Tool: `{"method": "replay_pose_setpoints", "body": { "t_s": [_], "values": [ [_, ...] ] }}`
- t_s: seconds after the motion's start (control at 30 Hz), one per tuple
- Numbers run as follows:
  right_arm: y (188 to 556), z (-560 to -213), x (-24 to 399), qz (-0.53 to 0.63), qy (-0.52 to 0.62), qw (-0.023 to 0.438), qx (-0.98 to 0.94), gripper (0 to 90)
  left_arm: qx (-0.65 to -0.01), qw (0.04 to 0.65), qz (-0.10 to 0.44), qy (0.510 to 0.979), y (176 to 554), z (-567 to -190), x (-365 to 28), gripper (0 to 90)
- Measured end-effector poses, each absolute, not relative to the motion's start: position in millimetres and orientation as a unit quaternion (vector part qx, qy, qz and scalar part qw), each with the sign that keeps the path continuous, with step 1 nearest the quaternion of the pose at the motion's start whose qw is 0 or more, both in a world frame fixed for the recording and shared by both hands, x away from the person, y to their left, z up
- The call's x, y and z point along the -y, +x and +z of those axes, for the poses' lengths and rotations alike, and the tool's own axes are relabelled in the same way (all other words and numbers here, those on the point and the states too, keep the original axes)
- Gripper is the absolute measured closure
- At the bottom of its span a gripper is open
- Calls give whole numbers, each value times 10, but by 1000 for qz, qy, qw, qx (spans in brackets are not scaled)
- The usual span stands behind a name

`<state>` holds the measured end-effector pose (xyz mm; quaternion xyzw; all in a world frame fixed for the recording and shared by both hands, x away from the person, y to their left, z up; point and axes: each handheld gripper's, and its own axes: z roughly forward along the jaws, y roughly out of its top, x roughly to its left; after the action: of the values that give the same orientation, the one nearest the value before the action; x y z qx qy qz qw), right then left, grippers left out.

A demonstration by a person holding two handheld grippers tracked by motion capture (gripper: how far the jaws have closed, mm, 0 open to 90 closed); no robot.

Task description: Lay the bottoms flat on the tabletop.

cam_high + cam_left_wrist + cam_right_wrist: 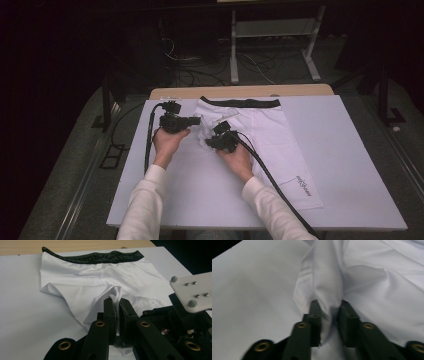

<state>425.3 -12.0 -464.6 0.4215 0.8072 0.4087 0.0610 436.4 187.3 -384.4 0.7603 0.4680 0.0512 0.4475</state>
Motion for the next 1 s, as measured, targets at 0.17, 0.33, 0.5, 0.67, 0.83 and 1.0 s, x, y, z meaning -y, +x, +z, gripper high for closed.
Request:
{"method": "replay_pose_setpoints", "body": {
  "t_s": [0.17, 0.33, 0.5, 0.67, 0.83, 1.0],
  "values": [
    [4302, -4633, 197, 413, 426, 26, -805, 856, -465, 438, 60, 767, 4344, -3822, -1899, 846],
    [4249, -4449, 289, 422, 399, -7, -814, 856, -458, 434, 67, 772, 4282, -3753, -1936, 846],
    [4137, -4208, 405, 419, 357, -40, -834, 854, -450, 426, 69, 782, 4180, -3745, -1976, 845],
    [4040, -4049, 527, 402, 319, -76, -855, 854, -430, 421, 60, 796, 4006, -3818, -1961, 845],
    [4008, -4012, 601, 374, 294, -121, -872, 853, -413, 413, 59, 810, 3819, -3903, -1911, 842],
    [4021, -4069, 591, 344, 266, -163, -886, 853, -402, 402, 62, 821, 3612, -4015, -1872, 842]
  ]
}}
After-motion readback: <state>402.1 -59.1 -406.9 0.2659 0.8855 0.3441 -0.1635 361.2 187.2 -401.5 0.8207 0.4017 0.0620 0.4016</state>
